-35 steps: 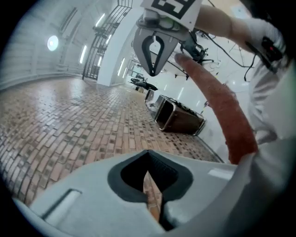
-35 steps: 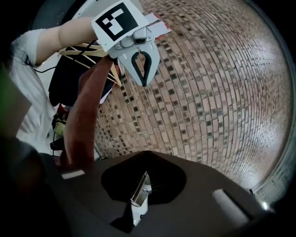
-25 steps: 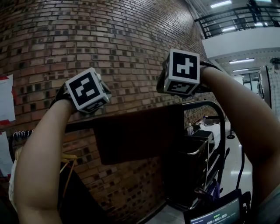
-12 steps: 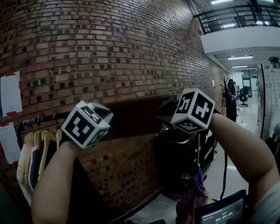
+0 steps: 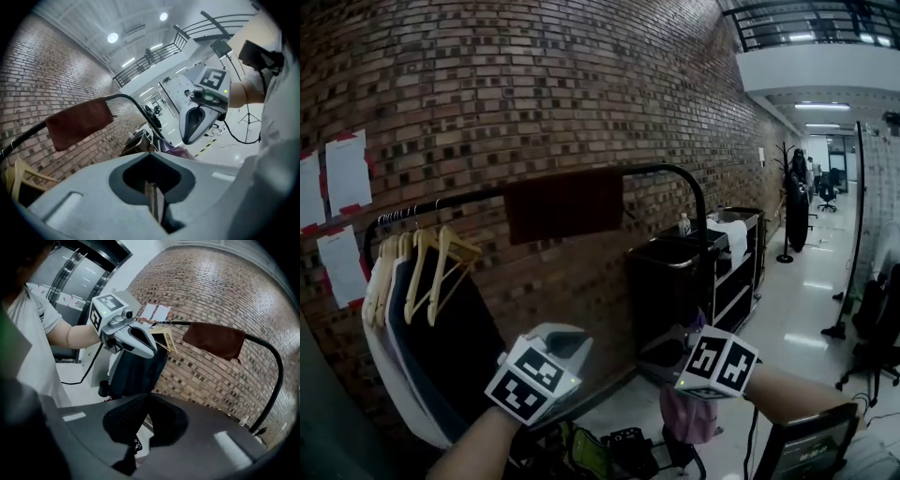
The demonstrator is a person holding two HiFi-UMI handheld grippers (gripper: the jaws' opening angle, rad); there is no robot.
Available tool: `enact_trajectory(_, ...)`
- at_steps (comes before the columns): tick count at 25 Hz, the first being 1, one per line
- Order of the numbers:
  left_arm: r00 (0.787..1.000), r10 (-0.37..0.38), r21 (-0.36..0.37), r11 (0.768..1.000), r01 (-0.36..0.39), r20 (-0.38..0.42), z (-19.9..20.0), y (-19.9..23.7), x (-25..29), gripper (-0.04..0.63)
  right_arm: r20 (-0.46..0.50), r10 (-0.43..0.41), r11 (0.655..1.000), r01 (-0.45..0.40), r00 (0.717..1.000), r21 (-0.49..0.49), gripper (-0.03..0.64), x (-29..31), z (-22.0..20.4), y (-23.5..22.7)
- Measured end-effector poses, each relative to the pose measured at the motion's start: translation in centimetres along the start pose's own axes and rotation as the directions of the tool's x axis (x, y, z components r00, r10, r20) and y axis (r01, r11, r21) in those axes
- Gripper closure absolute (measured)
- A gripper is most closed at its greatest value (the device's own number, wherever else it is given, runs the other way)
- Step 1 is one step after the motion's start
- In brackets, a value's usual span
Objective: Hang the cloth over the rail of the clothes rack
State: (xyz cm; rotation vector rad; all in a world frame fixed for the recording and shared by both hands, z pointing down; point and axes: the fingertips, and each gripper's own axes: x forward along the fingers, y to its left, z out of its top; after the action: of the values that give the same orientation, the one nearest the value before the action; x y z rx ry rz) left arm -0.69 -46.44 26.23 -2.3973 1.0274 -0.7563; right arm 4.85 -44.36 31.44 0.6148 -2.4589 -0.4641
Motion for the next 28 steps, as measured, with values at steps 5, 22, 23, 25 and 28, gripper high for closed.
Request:
enact_trajectory(5, 0.997, -0.073, -0.107, 0.991, 0.076, 0.033, -0.6, -8.7, -2.6, 0.594, 0.061, 0.090, 0.994, -0.093, 0.994, 0.056, 0.615, -1.9, -1.7, 8.9)
enact_trajectory(22, 0.973, -0.225, -0.348, 0.910, 0.226, 0.045, -6.9, -26.7, -10.2, 0.594, 0.066, 0.082, 0.937, -0.100, 0.994, 0.334, 0.615, -6.0, -6.9, 26.5)
enact_trajectory(23, 0.972, -0.231, -0.352, 0.907, 0.231, 0.042, -7.3, -27.6, -11.3, 0.594, 0.059, 0.081, 0.937, -0.096, 0.995, 0.337, 0.615, -6.1, -6.8, 27.9)
enact_trajectory(25, 0.969, -0.243, -0.359, 0.902, 0.240, 0.037, -7.8, -29.4, -13.8, 0.594, 0.055, 0.079, 0.935, -0.093, 0.995, 0.342, 0.615, -6.6, -6.0, 30.9)
enact_trajectory(28, 0.967, -0.253, -0.365, 0.897, 0.249, 0.039, -8.0, -32.0, -18.5, 0.594, 0.057, 0.083, 0.929, -0.098, 0.995, 0.356, 0.615, -7.8, -4.1, 35.7)
